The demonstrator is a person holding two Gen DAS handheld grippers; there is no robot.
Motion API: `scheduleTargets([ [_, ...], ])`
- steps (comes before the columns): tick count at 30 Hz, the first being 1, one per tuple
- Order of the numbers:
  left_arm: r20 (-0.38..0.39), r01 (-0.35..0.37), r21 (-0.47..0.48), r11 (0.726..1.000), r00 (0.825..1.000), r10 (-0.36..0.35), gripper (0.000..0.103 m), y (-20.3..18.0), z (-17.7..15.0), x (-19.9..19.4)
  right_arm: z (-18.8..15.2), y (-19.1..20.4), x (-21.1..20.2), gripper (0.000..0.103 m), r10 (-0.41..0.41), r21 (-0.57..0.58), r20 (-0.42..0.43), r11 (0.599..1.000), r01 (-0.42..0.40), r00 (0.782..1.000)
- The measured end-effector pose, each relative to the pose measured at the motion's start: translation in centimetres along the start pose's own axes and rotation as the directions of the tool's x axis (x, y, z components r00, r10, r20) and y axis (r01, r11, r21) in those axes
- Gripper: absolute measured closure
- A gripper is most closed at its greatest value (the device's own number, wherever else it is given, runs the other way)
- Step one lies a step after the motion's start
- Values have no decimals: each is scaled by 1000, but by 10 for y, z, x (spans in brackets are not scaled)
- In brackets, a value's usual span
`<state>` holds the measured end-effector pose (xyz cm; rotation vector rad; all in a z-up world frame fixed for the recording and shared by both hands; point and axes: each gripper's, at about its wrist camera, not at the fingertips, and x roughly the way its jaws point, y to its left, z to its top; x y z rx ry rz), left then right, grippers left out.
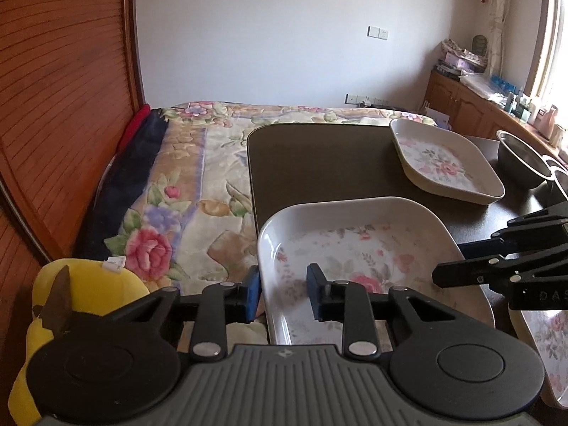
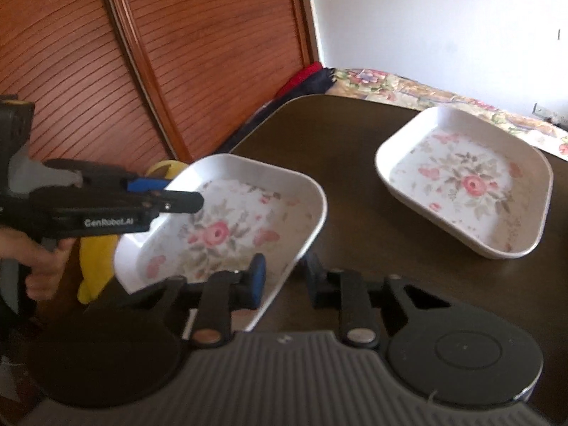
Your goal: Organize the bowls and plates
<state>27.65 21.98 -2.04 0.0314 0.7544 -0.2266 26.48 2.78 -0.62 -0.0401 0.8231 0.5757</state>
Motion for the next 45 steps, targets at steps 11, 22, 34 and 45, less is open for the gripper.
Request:
scheduleTargets([
  [11, 46, -20, -51, 998, 999, 22, 57, 0, -11, -10, -1, -2, 0, 88, -16, -2, 10, 1000, 16, 1000],
  [22, 141, -80, -21, 997, 987, 82, 59, -16, -8, -40, -1, -6, -14, 93, -13, 32, 77, 999, 10, 997],
  [34, 218, -116, 4, 993, 969, 112, 59, -41, 9, -72, 1, -13, -37, 96, 1, 57, 153, 998, -10, 988],
  [45, 282, -108, 31, 994, 955, 94, 59, -79, 21, -99, 1, -27, -79, 96, -3, 49, 241, 999, -9, 971],
])
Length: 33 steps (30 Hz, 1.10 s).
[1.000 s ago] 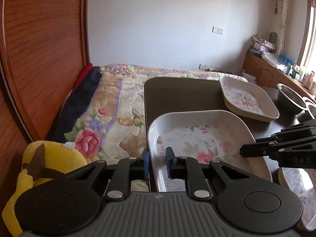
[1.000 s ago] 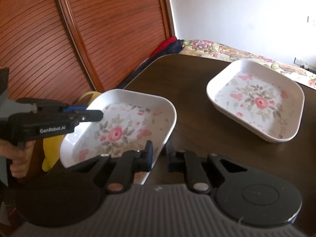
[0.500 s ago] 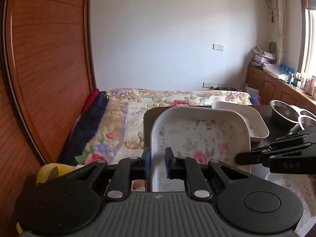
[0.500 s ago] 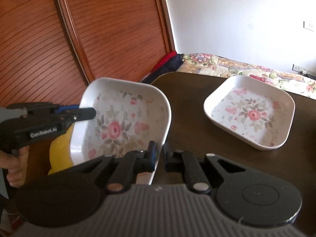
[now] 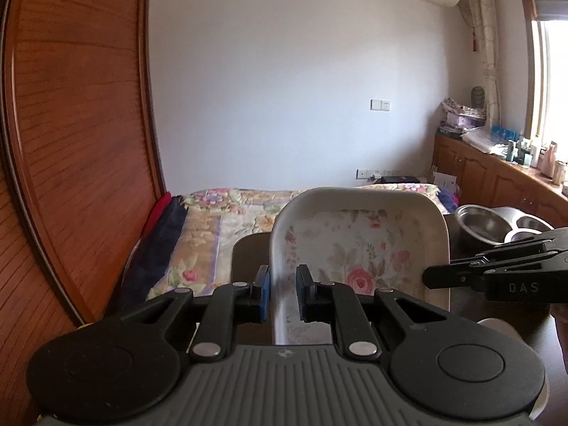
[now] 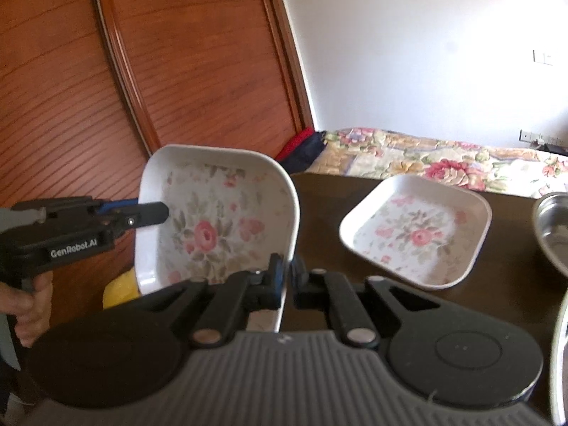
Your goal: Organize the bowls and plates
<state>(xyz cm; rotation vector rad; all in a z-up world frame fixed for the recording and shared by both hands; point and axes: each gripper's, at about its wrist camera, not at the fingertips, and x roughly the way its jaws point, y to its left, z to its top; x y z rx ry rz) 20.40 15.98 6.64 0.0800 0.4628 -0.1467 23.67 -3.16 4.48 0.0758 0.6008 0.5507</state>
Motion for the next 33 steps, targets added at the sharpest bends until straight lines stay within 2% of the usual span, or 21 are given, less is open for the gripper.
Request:
scheduleTargets([
  [11, 21, 45, 20, 999, 999, -46, 59, -46, 3, -16, -12, -22, -51, 96, -50, -1, 35, 999, 50, 998],
  [16, 5, 49, 22, 999, 999, -49, 59, -64, -1, -19, -20, -31, -69, 96, -67, 6, 39, 998, 67, 997],
  [33, 3, 135, 12, 991, 991, -135, 59, -105, -36, -43, -67, -46, -109, 96, -77, 66, 33, 995, 75, 996],
])
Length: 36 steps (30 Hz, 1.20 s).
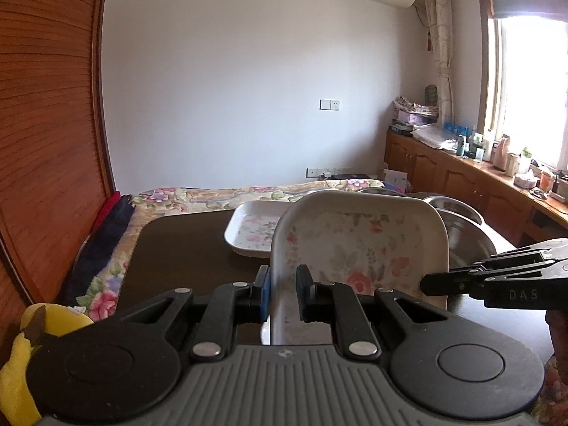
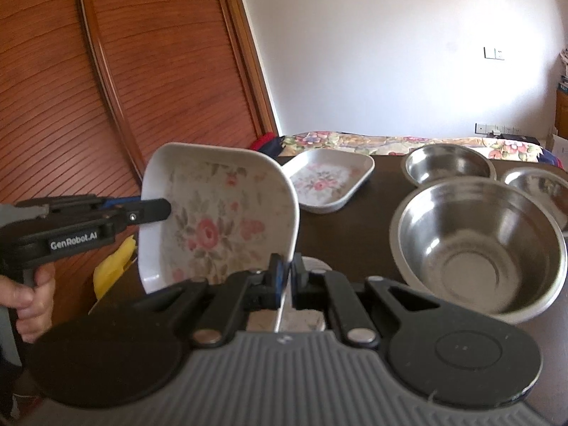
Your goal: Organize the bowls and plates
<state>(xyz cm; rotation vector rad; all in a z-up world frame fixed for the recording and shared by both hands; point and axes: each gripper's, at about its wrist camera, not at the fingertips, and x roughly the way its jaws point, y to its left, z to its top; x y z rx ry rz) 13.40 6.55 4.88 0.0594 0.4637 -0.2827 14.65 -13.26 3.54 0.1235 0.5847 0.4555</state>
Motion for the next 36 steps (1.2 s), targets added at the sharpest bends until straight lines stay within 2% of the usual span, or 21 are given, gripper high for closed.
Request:
scheduleTargets([
  [14, -12, 28, -30, 999, 1000, -29, 59, -5, -13, 3, -13, -21, -7, 97, -5, 11, -11, 1000, 5, 1000],
  [23, -26, 16, -53, 998, 999, -18, 59, -4, -22, 6, -15, -19, -3, 97, 3, 13, -26, 1000, -3, 1000],
  [36, -89, -21, -98, 995, 996, 13, 59, 8, -31, 37, -15, -12, 17, 97, -31, -15, -63, 999, 30, 998],
])
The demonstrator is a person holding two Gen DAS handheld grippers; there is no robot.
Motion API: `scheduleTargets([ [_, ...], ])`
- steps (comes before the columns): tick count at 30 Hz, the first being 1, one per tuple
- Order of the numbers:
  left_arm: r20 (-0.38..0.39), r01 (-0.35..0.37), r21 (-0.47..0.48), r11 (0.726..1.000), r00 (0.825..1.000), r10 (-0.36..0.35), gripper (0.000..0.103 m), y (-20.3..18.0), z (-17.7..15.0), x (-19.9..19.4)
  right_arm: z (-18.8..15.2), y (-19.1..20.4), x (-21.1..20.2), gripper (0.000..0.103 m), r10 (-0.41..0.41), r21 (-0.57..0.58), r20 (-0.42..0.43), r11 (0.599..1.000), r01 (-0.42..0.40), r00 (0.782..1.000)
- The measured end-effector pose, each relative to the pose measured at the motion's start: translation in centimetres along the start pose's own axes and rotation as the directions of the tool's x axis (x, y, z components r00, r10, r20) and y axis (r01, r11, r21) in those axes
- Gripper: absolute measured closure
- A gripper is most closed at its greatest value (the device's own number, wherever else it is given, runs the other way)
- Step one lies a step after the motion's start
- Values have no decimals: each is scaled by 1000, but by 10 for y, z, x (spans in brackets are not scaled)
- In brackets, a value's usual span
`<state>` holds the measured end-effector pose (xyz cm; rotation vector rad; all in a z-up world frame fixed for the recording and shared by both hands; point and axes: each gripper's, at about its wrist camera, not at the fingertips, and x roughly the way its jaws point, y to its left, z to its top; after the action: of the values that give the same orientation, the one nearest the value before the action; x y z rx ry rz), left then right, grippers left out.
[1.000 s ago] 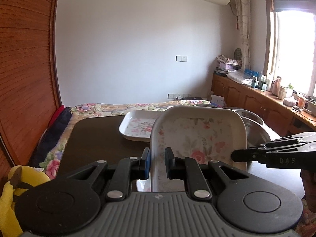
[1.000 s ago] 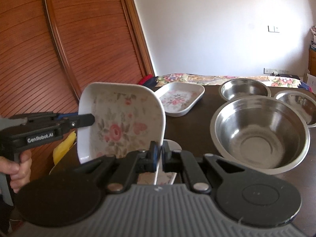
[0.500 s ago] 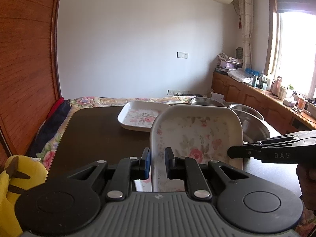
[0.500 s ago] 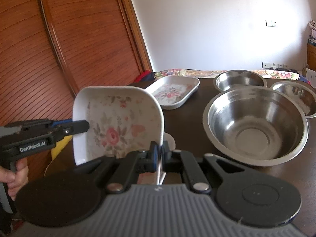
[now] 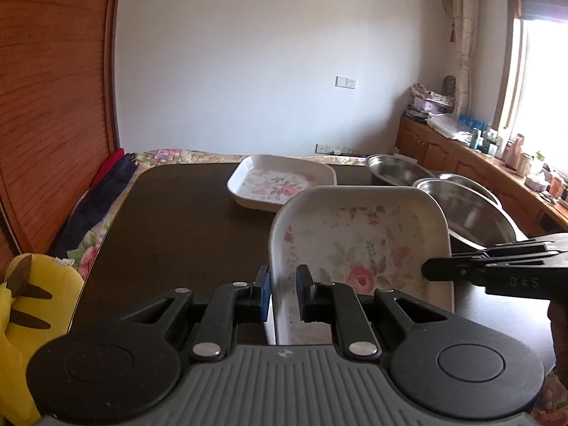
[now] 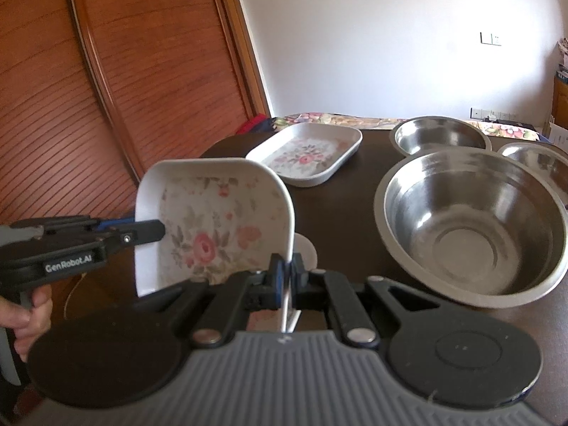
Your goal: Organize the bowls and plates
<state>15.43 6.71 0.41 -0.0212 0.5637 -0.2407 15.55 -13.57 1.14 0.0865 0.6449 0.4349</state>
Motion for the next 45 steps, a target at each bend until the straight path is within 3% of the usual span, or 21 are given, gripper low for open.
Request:
scheduleTargets([
  [22, -16, -18, 1, 1000, 1000, 18, 59, 5, -2, 18, -12, -2, 10, 94, -29, 17, -5, 999, 29, 1000],
  [32, 37, -23, 16, 1000, 999, 23, 58, -2, 0, 2, -15, -2, -17, 94, -21, -16, 71, 1000, 22, 997],
  [45, 127, -18, 91, 996, 992, 6, 23, -29, -5, -26, -30, 10, -55, 93, -30, -113, 202, 992, 54, 979],
])
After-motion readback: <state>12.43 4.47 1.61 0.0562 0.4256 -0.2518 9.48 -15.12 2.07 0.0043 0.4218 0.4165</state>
